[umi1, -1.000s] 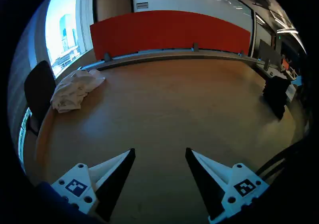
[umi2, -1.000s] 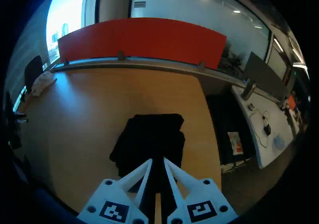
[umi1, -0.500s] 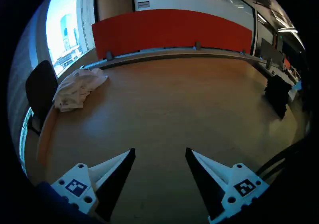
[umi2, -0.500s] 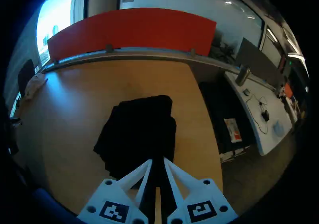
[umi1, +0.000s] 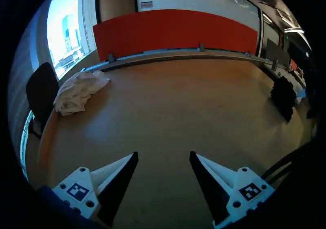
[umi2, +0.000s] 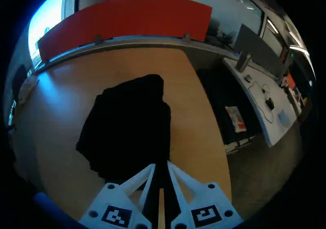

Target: Fold towel

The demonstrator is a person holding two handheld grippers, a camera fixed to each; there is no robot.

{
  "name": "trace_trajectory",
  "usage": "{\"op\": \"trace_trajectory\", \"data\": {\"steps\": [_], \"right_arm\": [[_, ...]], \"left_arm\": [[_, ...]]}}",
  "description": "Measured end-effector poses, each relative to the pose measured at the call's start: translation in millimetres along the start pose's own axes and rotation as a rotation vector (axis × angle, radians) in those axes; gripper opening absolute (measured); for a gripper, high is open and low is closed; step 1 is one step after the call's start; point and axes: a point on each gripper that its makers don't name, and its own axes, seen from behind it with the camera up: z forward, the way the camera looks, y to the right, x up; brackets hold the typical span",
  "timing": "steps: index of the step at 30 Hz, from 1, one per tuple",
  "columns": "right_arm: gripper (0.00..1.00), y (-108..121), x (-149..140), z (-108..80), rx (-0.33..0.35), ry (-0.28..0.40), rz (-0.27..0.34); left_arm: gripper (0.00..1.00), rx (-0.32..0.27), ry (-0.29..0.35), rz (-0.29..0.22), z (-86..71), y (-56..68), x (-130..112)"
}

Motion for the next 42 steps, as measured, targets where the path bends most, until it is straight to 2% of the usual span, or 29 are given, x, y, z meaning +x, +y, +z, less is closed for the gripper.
{"op": "trace_trajectory", "data": {"steps": [11, 20, 30, 37, 40, 42], "right_arm": [[0.05, 5, -12, 16.0, -0.026, -0.042, 0.026], [0.05, 4, -16, 21.8, -0.033, -0.056, 0.039], [0.05, 3, -21, 23.4, -0.035, -0.067, 0.047], [0.05, 1, -18, 19.2, -0.04, -0.044, 0.051], [0.06, 2, -16, 14.9, -0.042, -0.031, 0.054], [0.11, 2, -15, 11.3, -0.046, -0.02, 0.056]], "left_arm": [[0.93, -0.002, 0.004, 0.005, -0.9, 0.7, 3], [0.93, 0.001, 0.002, 0.003, -1.7, -0.2, 1], [0.93, 0.001, 0.002, 0.001, -2.2, -0.9, 0], [0.94, 0.002, 0.003, 0.003, -2.6, -2.5, 0], [0.93, 0.002, 0.005, 0.001, -2.6, -3.4, 1], [0.93, 0.002, 0.007, 0.0, -2.6, -4.1, 2]]}}
